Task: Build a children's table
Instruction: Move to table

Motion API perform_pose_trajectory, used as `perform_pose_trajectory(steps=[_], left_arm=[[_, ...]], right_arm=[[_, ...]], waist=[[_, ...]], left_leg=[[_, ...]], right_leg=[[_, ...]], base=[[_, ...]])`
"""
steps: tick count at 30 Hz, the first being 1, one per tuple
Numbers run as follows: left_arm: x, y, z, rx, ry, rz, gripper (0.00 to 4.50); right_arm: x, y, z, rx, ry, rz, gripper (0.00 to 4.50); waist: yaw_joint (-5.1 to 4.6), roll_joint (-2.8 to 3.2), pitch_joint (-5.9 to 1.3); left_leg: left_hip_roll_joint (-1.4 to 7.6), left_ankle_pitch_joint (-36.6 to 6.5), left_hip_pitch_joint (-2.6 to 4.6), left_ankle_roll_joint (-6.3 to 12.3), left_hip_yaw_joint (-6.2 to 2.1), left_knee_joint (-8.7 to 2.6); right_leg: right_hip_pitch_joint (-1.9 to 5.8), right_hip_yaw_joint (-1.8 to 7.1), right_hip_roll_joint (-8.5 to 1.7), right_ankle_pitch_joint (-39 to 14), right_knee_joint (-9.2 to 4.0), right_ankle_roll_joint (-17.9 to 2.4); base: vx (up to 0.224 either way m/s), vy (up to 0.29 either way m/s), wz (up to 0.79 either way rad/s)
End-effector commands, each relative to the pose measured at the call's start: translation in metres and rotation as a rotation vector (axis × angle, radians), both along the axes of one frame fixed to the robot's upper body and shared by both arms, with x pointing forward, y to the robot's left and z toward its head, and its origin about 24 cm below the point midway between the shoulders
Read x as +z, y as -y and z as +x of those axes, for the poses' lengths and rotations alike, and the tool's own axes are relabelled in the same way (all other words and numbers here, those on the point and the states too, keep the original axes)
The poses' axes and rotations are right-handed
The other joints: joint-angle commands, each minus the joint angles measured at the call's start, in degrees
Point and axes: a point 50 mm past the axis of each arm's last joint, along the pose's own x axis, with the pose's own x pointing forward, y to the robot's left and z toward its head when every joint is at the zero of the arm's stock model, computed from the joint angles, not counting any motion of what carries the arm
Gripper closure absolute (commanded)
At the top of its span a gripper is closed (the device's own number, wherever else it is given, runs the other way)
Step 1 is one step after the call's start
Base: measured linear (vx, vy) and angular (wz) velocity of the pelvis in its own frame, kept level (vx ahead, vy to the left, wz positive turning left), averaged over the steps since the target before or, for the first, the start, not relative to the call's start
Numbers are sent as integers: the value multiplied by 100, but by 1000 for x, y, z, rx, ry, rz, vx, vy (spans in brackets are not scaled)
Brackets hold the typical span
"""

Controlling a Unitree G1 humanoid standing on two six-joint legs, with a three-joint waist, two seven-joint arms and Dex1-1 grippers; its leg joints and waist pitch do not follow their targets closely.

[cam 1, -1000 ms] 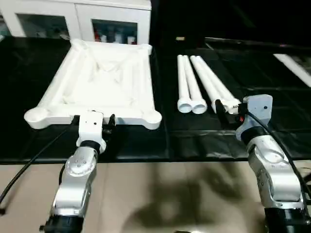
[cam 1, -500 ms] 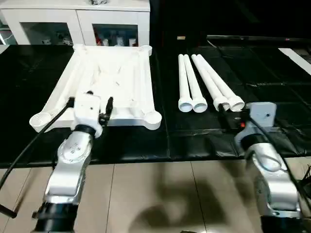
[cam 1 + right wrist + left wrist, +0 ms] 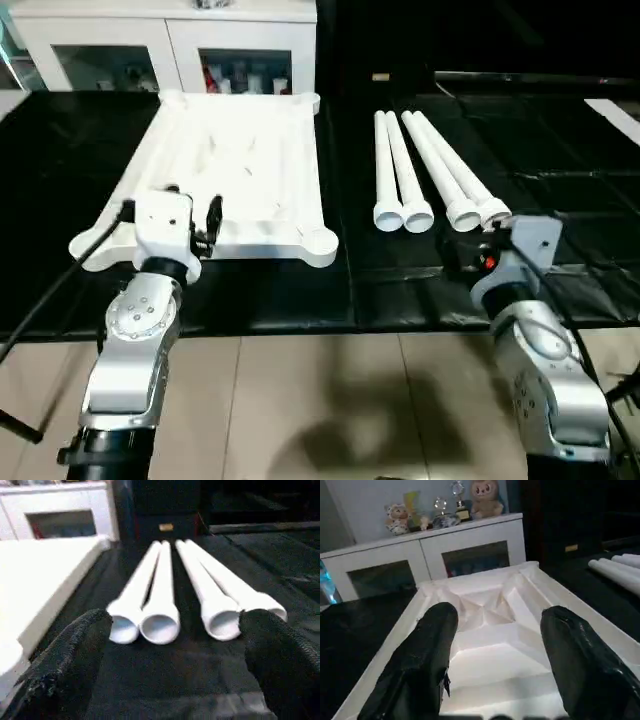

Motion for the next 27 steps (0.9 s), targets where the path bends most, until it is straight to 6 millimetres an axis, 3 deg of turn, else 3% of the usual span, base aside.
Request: perform_pose_trajectory(steps=[1,4,15,16,21,22,24,25,26,27], left_arm=[[1,6,-1,-23,-15,-2,143],[0,8,-2,-38,-16,-2,143],[2,-2,-1,6,-40,-13,143],[0,-5,-4,27,-45,-35,143],[-3,-10,-12,40,-52,-45,143],[-3,-10,-12,41,-50,-45,143],[-1,-10,-11,43,-45,-42,143],[1,-11,-10,45,-42,-39,143],[2,-11,-10,47,-37,-42,143],[3,-11,-10,48,-37,-42,143]], right_arm=[[4,0,-1,1,34,-54,9],[-3,-1,-1,-9,-16,-20,9],[8,-12,4,23,13,35,9],[12,-15,3,41,20,44,9],[21,-20,2,68,66,-16,9],[22,-21,1,87,79,-37,9],[26,-28,1,157,111,-73,9],[28,-31,2,178,125,-17,9],[30,-33,3,194,140,-1,9],[31,-33,3,194,141,2,9]], waist=[[16,49,-314],[27,84,-305],[31,74,-323],[22,47,-320],[35,52,-304],[40,10,-300],[50,9,-292],[41,-30,-287],[97,-90,-258],[94,43,-314]], left_leg=[[321,-882,-19,10,-146,-493],[320,-988,-7,-12,-155,-508],[316,-729,-26,22,-156,-496],[318,-736,-21,32,-151,-498],[328,-816,-15,19,-148,-515],[329,-852,-28,5,-155,-521],[327,-930,-6,-6,-147,-517],[326,-986,-17,15,-144,-522],[236,-879,-293,378,-349,-606],[248,-737,-234,599,-398,-586]], right_leg=[[290,296,-423,-1014,-407,-1076],[262,294,-416,-1199,-431,-995],[281,290,-423,-758,-378,-1067],[278,289,-412,-783,-385,-1060],[261,293,-414,-980,-405,-996],[273,293,-423,-1125,-403,-948],[249,297,-424,-1288,-432,-889],[248,304,-431,-1360,-433,-857],[452,113,-559,-1272,-355,-874],[439,43,-586,-1121,-358,-954]], base=[[0,0,0],[0,0,0],[0,0,0],[0,0,0],[0,0,0],[0,0,0],[0,0,0],[0,0,0],[0,0,0],[-16,-10,29]])
